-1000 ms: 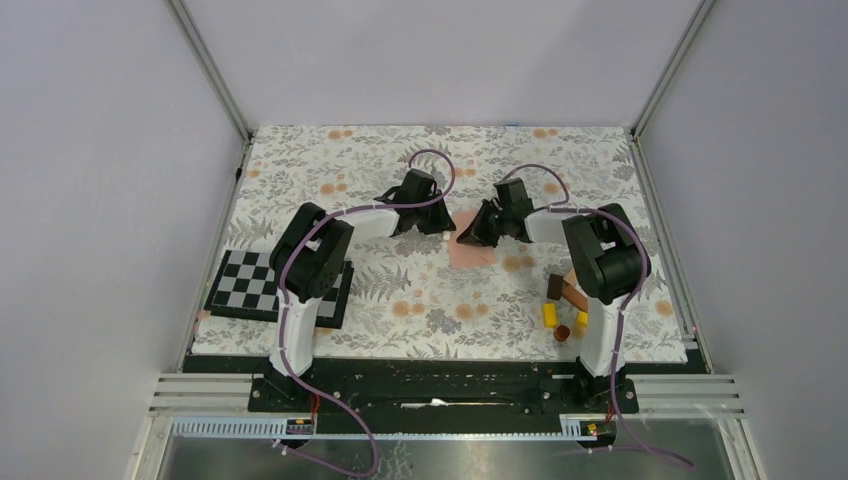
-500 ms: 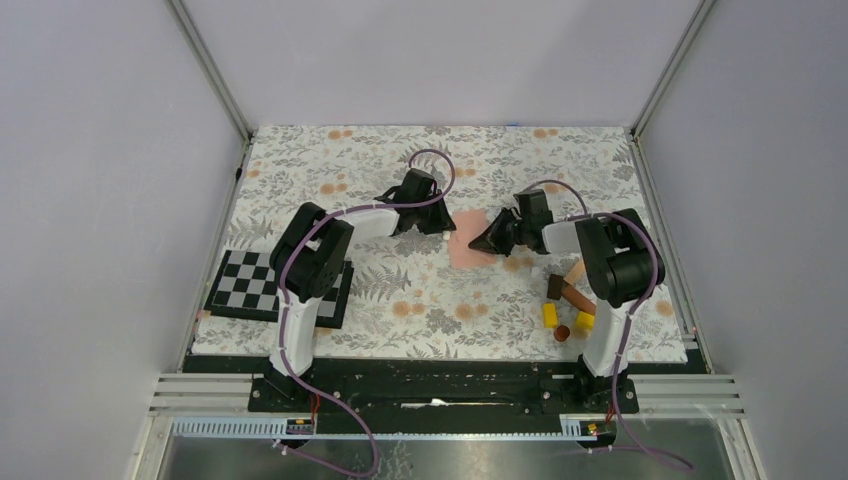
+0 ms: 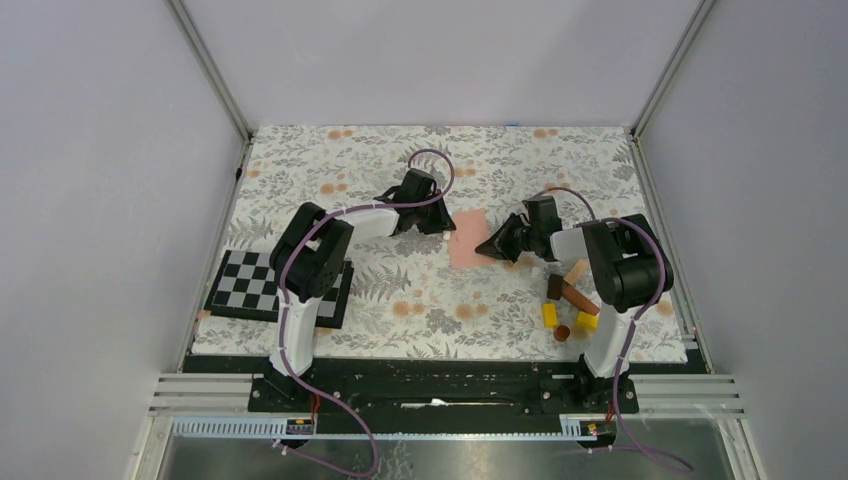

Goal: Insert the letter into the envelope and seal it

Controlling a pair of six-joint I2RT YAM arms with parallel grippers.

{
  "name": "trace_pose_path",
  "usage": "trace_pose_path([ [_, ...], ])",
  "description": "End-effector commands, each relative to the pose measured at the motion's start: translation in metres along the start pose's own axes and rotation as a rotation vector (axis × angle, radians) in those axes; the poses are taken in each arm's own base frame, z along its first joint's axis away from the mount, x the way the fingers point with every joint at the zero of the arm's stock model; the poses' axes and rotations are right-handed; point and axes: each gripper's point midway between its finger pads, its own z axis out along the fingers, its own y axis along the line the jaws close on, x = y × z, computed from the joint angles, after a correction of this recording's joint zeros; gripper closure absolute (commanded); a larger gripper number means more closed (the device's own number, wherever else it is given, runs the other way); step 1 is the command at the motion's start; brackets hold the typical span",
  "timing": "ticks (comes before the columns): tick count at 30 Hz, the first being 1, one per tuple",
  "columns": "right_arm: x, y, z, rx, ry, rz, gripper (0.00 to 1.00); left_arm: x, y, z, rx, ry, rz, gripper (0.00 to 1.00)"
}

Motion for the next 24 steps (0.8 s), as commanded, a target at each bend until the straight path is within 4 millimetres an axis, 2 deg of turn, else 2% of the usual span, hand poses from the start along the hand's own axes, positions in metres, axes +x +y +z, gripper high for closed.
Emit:
trace_pose_path([
  [1,-0.002,-0.021,0.004,0.071,-0.002,0.021,1.0,0.001,0.03,0.009,-0.086,0.004,-0.013,1.0],
  [10,-0.007,0.001,0.027,0.06,0.016,-0.019,1.0,0.002,0.03,0.01,-0.085,0.011,-0.017,1.0],
  [21,0.003,0.01,0.052,0.062,0.053,-0.045,1.0,0.003,0.031,0.01,-0.086,0.011,-0.016,1.0],
  [24,0.0,0.011,0.056,0.07,0.04,-0.046,1.0,0.003,0.031,0.011,-0.089,0.011,-0.016,1.0],
])
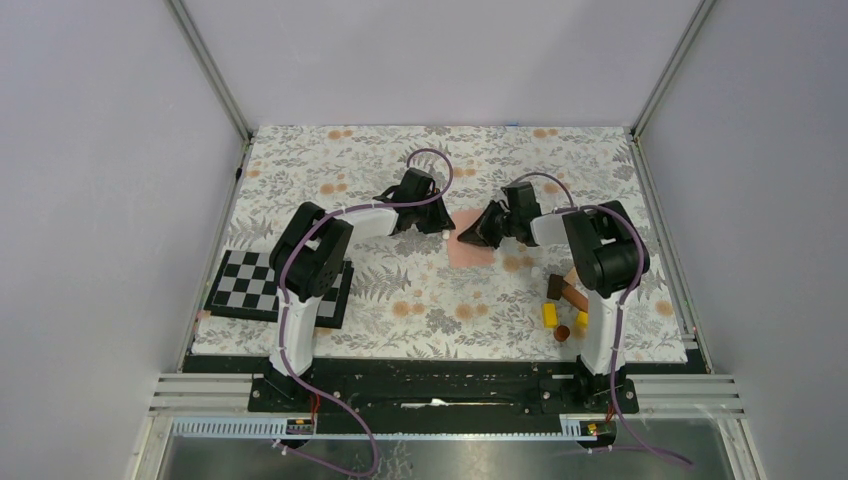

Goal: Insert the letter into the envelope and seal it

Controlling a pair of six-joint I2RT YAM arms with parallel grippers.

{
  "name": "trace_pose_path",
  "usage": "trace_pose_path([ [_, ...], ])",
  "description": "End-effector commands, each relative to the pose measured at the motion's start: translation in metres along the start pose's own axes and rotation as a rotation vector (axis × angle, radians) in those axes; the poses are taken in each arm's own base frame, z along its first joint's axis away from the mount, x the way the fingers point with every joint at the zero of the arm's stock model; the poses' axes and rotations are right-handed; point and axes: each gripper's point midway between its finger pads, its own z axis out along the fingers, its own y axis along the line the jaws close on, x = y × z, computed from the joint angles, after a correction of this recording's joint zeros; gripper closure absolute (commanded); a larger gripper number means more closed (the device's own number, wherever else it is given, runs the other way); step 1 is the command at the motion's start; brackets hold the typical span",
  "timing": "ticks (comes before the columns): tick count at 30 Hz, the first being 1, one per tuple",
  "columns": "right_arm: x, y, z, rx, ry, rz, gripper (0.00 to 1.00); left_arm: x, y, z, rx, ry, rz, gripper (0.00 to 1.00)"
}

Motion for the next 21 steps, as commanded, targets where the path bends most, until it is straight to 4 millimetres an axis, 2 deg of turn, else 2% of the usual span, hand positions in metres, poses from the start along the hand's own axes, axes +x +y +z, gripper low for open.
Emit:
trace_pose_path([
  [1,0.002,-0.024,0.014,0.101,-0.016,0.012,1.0,0.004,0.029,0.01,-0.088,0.012,-0.004,1.0],
  [11,0.0,-0.023,0.021,0.099,-0.01,0.015,1.0,0.005,0.031,0.01,-0.092,0.013,-0.004,1.0],
  [17,-0.005,-0.038,0.016,0.127,-0.024,0.035,1.0,0.005,0.032,0.01,-0.094,0.015,-0.005,1.0],
  [21,-0.016,-0.044,0.01,0.125,-0.048,0.051,1.0,0.005,0.033,0.01,-0.096,0.015,-0.006,1.0],
])
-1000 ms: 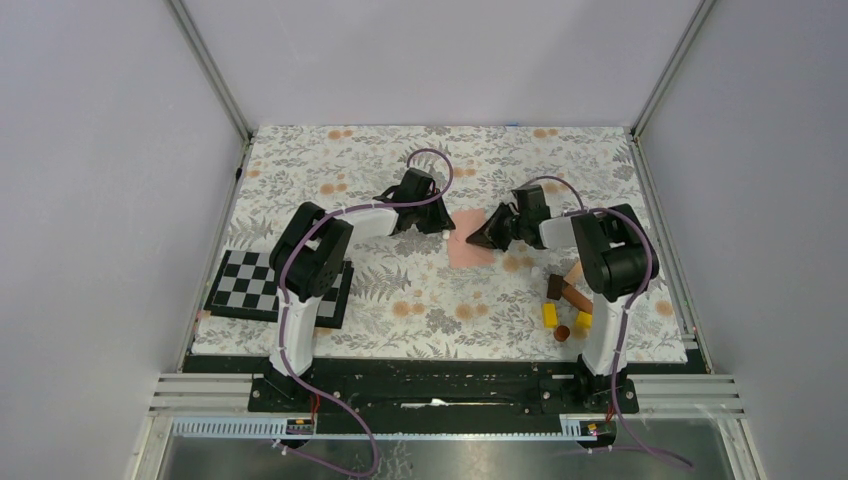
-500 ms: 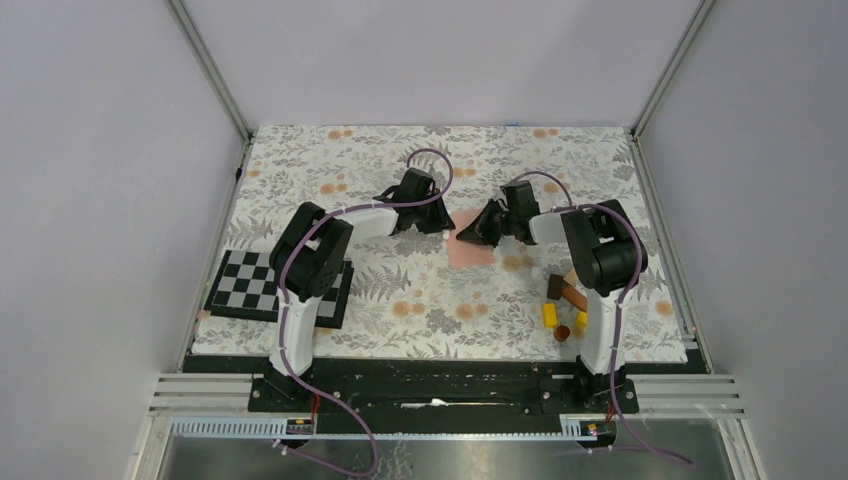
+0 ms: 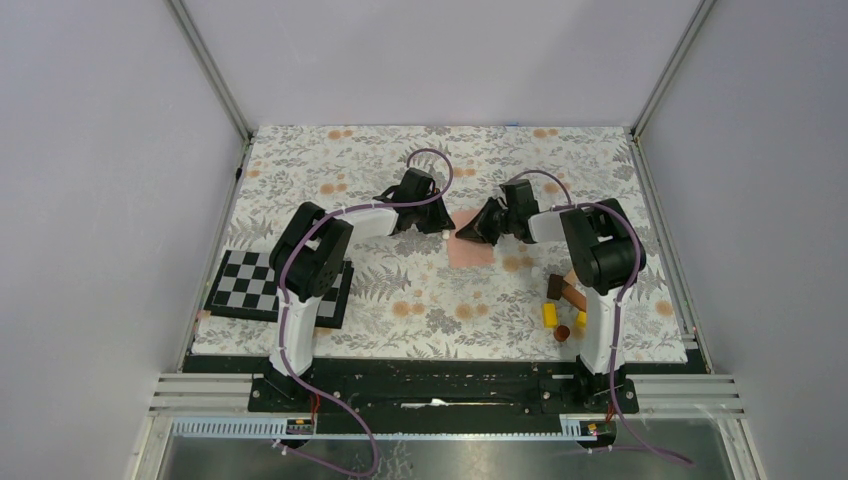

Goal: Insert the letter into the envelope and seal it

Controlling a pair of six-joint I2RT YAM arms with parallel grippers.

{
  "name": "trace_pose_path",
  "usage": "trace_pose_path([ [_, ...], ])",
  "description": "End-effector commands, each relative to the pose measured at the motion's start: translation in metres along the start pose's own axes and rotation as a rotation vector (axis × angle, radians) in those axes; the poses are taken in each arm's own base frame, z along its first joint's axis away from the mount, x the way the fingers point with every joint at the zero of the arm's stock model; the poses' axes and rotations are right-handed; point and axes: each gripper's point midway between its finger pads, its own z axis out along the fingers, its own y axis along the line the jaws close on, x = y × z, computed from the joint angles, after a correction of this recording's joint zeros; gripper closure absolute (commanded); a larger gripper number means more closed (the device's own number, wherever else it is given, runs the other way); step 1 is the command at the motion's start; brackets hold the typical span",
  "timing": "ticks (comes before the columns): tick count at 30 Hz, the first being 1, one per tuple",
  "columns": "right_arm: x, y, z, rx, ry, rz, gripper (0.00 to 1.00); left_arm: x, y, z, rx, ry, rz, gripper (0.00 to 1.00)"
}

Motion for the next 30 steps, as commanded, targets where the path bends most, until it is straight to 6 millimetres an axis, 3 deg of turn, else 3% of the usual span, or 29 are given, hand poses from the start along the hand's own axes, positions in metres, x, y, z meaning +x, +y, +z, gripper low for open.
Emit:
trace_pose_path([
  [1,-0.011,-0.049,0.0,0.131,-0.048,0.049,1.0,0.005,0.033,0.01,-0.095,0.015,-0.006,1.0],
  [8,-0.037,-0.047,-0.007,0.121,-0.1,0.067,1.0,0.005,0.034,0.01,-0.098,0.015,-0.005,1.0],
  [12,-0.042,-0.042,-0.007,0.107,-0.101,0.065,1.0,0.006,0.035,0.01,-0.1,0.017,-0.008,1.0],
  [23,0.003,-0.029,-0.003,0.113,-0.03,0.005,1.0,0.005,0.036,0.011,-0.106,0.015,-0.016,1.0],
  [30,0.022,-0.045,-0.014,0.152,-0.022,0.003,1.0,0.007,0.038,0.013,-0.115,0.017,-0.025,1.0],
])
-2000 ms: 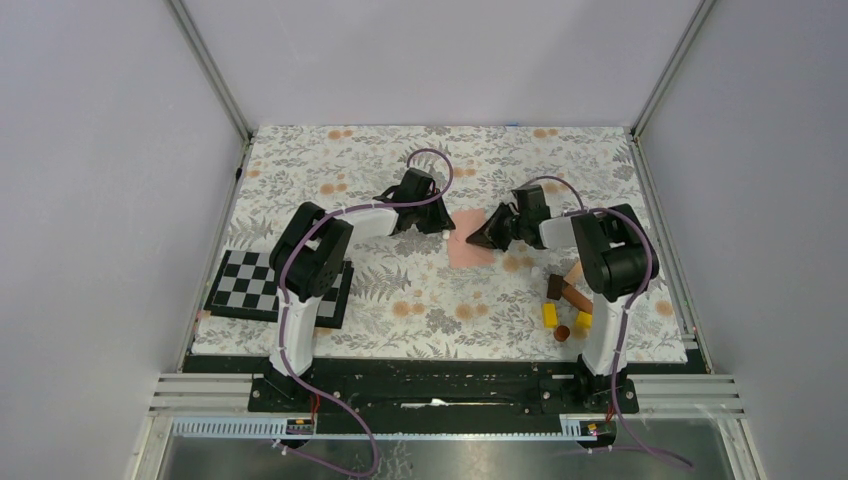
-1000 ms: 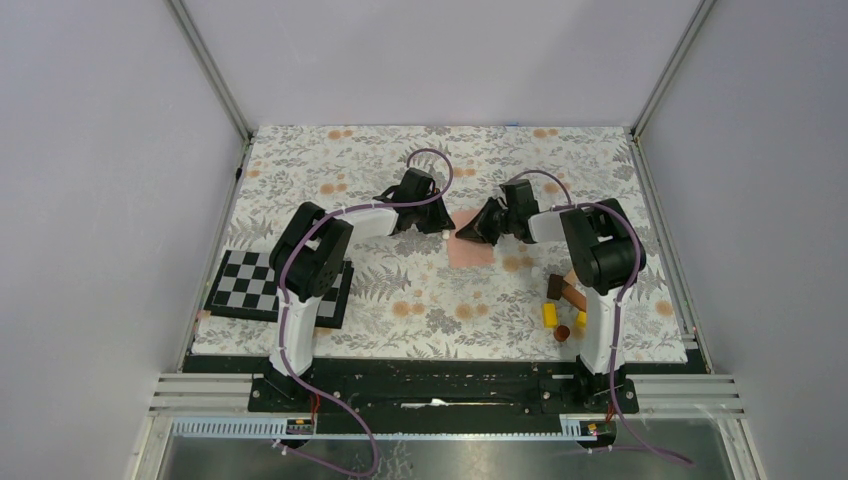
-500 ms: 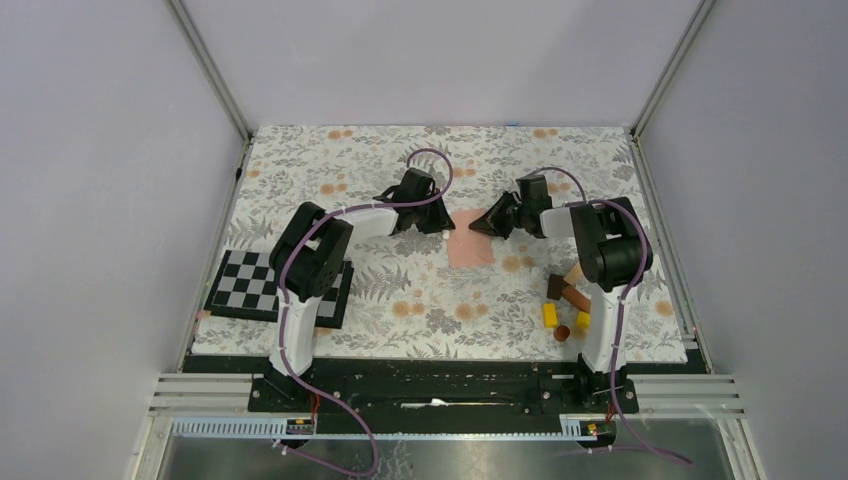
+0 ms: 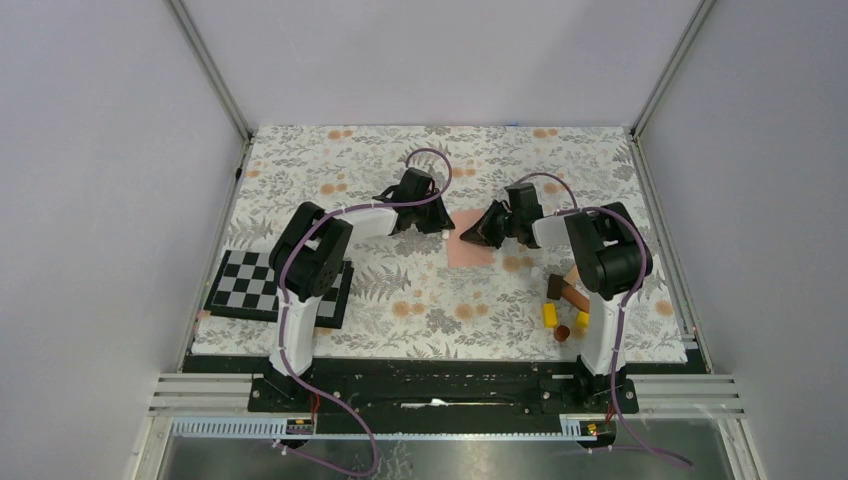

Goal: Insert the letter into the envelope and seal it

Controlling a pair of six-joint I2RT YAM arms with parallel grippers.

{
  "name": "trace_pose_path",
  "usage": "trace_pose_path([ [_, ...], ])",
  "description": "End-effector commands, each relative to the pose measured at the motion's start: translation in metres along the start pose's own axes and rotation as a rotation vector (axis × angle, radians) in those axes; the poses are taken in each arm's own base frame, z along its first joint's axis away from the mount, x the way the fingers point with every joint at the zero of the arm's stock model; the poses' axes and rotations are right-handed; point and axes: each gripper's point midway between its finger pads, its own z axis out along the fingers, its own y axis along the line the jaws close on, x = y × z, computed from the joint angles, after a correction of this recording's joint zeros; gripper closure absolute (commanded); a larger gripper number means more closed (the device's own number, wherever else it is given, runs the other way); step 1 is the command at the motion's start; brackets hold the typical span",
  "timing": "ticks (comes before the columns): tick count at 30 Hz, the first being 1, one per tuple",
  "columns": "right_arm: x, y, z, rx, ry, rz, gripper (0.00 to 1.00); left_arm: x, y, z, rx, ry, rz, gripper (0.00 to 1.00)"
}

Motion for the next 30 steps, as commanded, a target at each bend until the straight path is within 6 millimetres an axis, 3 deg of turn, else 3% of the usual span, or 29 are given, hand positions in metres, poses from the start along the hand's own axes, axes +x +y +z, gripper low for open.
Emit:
trace_pose_path([
  [1,0.025,-0.042,-0.008,0.142,0.024,0.013,1.0,0.007,0.037,0.013,-0.113,0.018,-0.018,1.0],
  [8,0.027,-0.058,-0.027,0.164,0.002,0.047,1.0,0.006,0.035,0.013,-0.109,0.016,-0.025,1.0],
  [16,0.021,-0.047,-0.041,0.121,-0.013,0.052,1.0,-0.001,0.026,0.012,-0.082,0.006,-0.008,1.0],
  [18,0.019,-0.033,-0.048,0.084,-0.018,0.039,1.0,-0.006,0.02,0.011,-0.061,0.0,0.011,1.0],
  [22,0.01,0.021,-0.072,-0.042,-0.041,-0.023,0.94,-0.028,-0.01,-0.004,0.015,-0.045,0.062,1.0],
  [26,-0.004,0.077,-0.113,-0.11,-0.115,-0.135,0.77,-0.061,-0.058,-0.042,0.16,-0.156,0.156,1.0],
  [27,-0.012,0.093,-0.125,-0.112,-0.153,-0.17,0.7,-0.069,-0.075,-0.06,0.225,-0.201,0.192,1.0],
  [30,-0.023,0.124,-0.163,-0.088,-0.245,-0.269,0.54,-0.072,-0.117,-0.101,0.451,-0.297,0.319,1.0],
])
